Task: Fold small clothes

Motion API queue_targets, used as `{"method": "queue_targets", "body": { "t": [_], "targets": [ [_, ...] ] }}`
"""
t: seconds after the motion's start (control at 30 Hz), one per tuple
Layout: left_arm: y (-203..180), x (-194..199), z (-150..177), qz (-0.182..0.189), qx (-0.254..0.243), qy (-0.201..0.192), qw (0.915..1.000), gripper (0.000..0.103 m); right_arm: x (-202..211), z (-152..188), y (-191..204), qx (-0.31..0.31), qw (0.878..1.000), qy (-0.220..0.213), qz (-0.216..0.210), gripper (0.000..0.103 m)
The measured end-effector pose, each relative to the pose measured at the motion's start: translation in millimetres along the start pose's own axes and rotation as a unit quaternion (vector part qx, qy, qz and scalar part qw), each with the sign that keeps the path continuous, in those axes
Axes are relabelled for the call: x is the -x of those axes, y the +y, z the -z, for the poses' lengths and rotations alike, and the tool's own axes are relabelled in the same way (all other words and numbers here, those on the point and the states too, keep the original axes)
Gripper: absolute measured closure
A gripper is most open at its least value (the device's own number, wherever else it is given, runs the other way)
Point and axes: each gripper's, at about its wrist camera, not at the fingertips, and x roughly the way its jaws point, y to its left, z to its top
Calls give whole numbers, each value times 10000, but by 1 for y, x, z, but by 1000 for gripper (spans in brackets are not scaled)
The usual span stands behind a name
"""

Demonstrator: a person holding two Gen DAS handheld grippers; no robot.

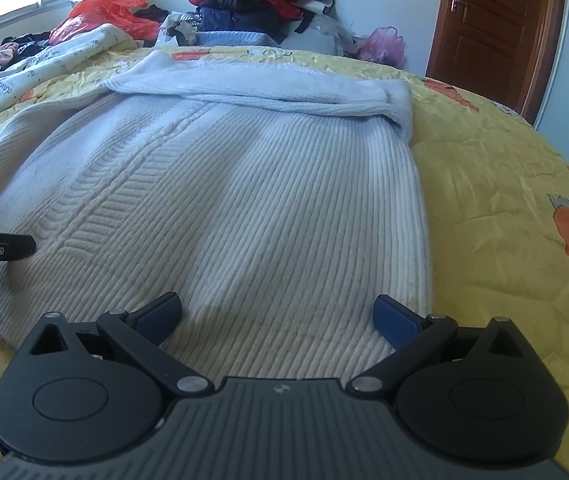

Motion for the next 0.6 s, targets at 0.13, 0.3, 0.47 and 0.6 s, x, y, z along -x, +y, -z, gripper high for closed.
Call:
{"method": "queue_targets", "body": {
  "t": [0.13,0.3,0.47,0.6],
  "targets": [
    [1,2,2,16,-7,14,10000,0,4,4,0,46,10000,31,-35,1],
    [1,6,6,37,-23,64,10000,0,10,8,2,60,10000,61,-34,1],
    [-1,11,10,29,-28,62,10000,0,15,13,2,20,10000,78,-25,1],
    [0,14,11,53,-86,101,9999,0,20,17,1,-20,9999,108,-49,1]
  ]
}}
